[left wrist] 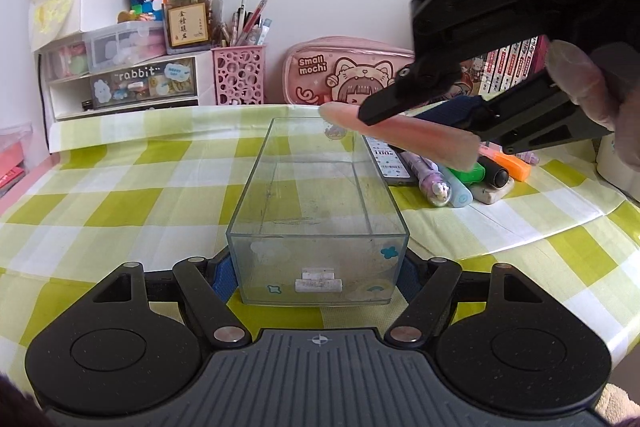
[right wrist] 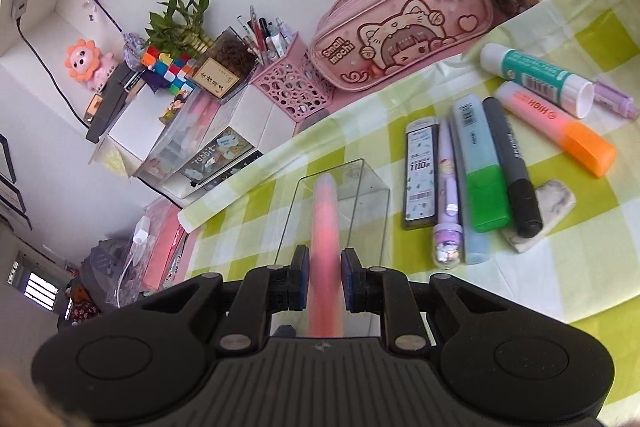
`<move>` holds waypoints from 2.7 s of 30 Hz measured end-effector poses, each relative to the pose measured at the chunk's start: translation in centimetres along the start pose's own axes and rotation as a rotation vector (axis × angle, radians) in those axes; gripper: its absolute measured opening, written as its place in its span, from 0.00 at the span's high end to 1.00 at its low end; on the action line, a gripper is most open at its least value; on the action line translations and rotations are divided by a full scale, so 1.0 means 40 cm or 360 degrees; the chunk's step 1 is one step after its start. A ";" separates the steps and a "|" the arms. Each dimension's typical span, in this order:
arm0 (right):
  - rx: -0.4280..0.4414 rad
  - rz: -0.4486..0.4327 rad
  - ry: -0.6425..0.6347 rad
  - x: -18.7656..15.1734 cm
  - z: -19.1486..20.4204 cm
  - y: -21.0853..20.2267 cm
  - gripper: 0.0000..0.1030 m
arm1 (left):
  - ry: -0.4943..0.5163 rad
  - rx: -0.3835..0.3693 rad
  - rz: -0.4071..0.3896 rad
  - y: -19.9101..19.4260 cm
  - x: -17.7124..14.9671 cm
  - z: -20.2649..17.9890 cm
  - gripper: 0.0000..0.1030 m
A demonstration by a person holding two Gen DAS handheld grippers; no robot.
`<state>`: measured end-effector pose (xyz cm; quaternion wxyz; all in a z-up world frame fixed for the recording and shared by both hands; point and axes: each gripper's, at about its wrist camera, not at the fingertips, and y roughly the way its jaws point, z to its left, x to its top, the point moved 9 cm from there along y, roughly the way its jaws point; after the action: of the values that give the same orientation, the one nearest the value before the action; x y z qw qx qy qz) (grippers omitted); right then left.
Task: Organize stationery
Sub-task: 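Carry the pink highlighter into the clear box and open the right gripper, then grasp the purple pen with the right gripper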
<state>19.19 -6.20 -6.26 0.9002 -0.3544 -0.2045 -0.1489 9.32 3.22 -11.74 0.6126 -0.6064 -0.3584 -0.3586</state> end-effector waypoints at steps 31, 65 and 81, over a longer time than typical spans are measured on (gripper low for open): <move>-0.0121 0.0040 -0.0087 0.051 0.077 0.058 0.36 | 0.0001 0.0032 -0.0017 -0.003 -0.001 -0.002 0.30; -0.0337 -0.0209 -0.0239 0.022 -0.116 0.012 0.37 | -0.0025 0.0092 -0.0043 -0.008 -0.004 0.004 0.29; -0.0492 0.0007 -0.0394 -0.047 -0.107 0.015 0.47 | -0.0028 0.0087 -0.0037 -0.005 -0.005 0.002 0.29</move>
<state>18.92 -8.52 -10.35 0.8034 -0.5045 -0.2875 -0.1320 9.02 3.29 -11.82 0.6214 -0.5883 -0.3806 -0.3505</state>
